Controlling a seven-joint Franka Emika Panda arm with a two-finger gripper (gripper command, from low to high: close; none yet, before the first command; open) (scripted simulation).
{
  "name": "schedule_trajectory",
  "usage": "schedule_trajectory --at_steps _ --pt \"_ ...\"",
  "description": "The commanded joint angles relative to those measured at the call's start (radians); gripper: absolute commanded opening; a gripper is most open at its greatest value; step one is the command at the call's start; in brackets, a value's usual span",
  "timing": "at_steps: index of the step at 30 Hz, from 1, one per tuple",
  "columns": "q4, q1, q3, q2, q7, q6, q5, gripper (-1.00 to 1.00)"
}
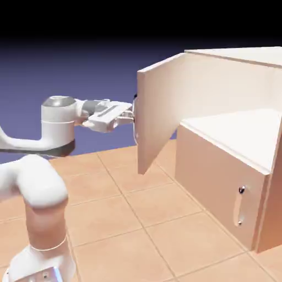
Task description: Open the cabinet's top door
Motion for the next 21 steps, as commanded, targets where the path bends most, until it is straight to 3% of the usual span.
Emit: schedule_trajectory --at_steps 1,9,21 --pt "0.013 0.012 0.036 0.008 -0.004 -0.037 0.039 -1.0" --pt "0.198 -0.003 0.326 0.129 0.0 -0.339 0.324 -1.0" --pt "0.629 -0.321 0.693 0.269 0.005 -0.726 0.574 -1.0"
